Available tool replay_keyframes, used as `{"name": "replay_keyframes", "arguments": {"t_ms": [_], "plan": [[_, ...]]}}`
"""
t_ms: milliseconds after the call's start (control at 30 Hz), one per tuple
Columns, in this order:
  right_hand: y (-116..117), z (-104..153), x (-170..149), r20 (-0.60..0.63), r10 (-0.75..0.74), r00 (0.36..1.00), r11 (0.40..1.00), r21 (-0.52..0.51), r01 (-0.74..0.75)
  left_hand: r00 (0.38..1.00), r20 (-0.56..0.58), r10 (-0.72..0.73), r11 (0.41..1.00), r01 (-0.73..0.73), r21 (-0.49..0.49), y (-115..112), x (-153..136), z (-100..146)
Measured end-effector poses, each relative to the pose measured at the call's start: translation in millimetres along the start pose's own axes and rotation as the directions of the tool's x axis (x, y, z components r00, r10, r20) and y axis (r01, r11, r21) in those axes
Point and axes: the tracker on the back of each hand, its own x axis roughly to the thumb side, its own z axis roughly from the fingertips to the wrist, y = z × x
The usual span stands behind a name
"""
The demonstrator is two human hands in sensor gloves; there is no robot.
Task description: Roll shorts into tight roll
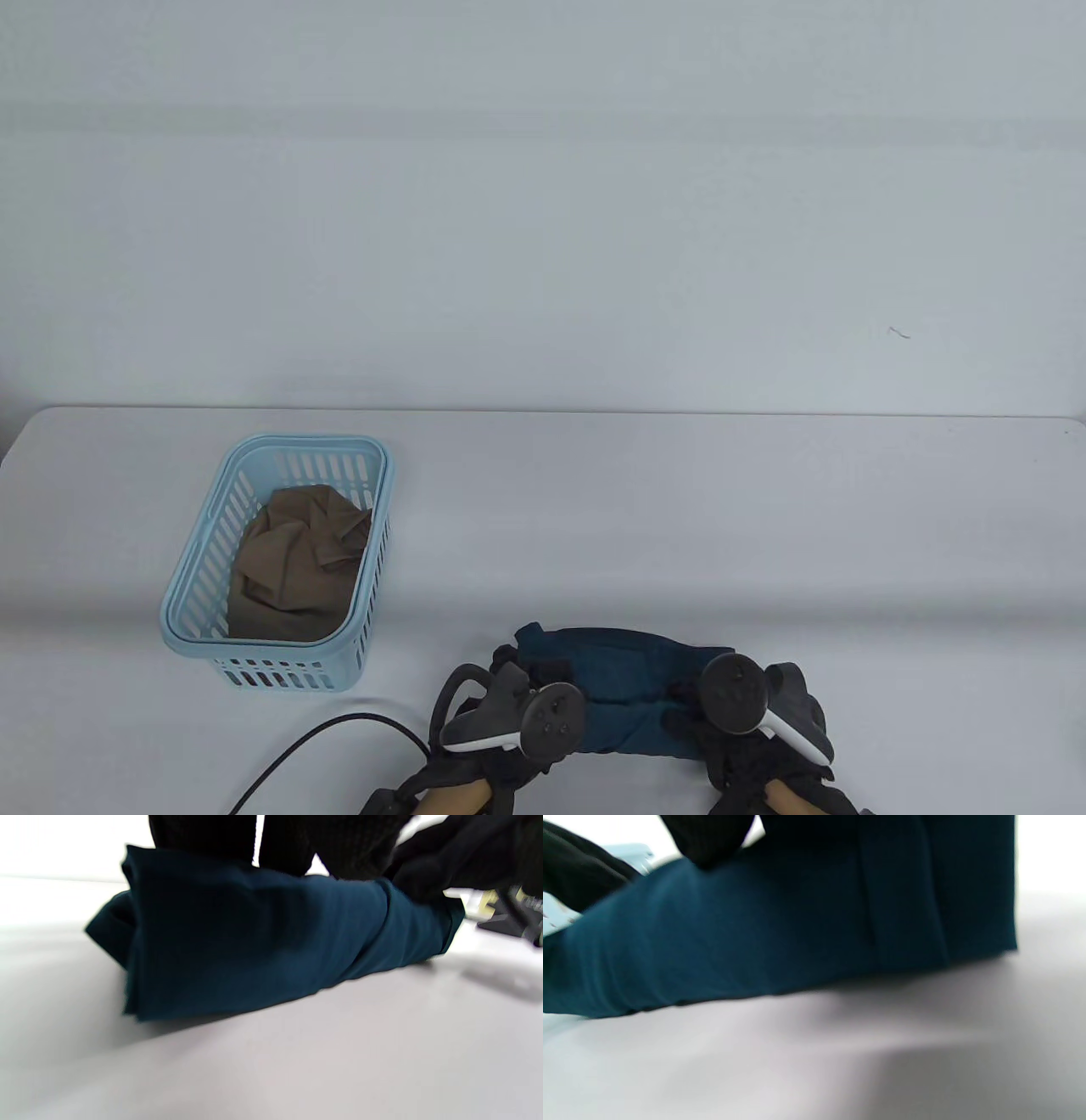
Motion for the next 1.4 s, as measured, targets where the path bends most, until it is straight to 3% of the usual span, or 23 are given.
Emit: {"name": "replay_keyframes", "arguments": {"t_ms": [167,267,400,567,667,867,1100,1233,1400], "plan": [[-5.2,7.3,12.3,0.104,0.147,0.984,0.987,0.052,-0.153,0.997,-0.029,-0.073,0.996,0.072,-0.044,-9.4,1.8,-5.0],[7.7,4.8,14.5,0.1,0.231,0.968,0.956,0.161,-0.245,0.996,-0.047,-0.082,0.995,0.079,-0.064,-14.7,1.9,-8.5],[24.2,0.0,14.0,0.105,0.308,0.945,0.926,0.194,-0.323,0.993,-0.043,-0.11,0.987,0.104,-0.123,-26.9,3.2,-13.1],[27.8,0.6,14.6,0.134,0.375,0.917,0.923,0.035,-0.383,0.991,-0.032,-0.132,0.986,0.128,-0.109,-30.0,4.1,-14.6],[25.1,1.8,15.7,0.143,0.389,0.91,0.92,-0.009,-0.392,0.985,-0.009,-0.171,0.982,0.17,-0.08,-25.9,3.8,-15.1],[11.0,-3.1,3.2,0.095,0.07,0.993,0.99,0.114,-0.08,0.999,-0.038,-0.006,0.995,0.003,-0.1,-11.2,-7.8,-12.1],[8.1,-8.1,-5.3,0.026,-0.114,0.993,0.972,0.209,0.107,0.993,-0.073,0.09,0.985,-0.1,-0.143,-8.3,-16.9,-11.5],[6.3,-12.0,-9.0,-0.044,-0.097,0.994,0.983,0.149,0.103,0.968,-0.154,0.197,0.952,-0.227,-0.208,-9.4,-23.2,-15.7],[6.0,-17.6,-8.6,-0.109,0.01,0.994,0.999,0.046,-0.005,0.957,-0.243,0.159,0.959,-0.208,-0.191,-7.1,-28.0,-28.8]]}}
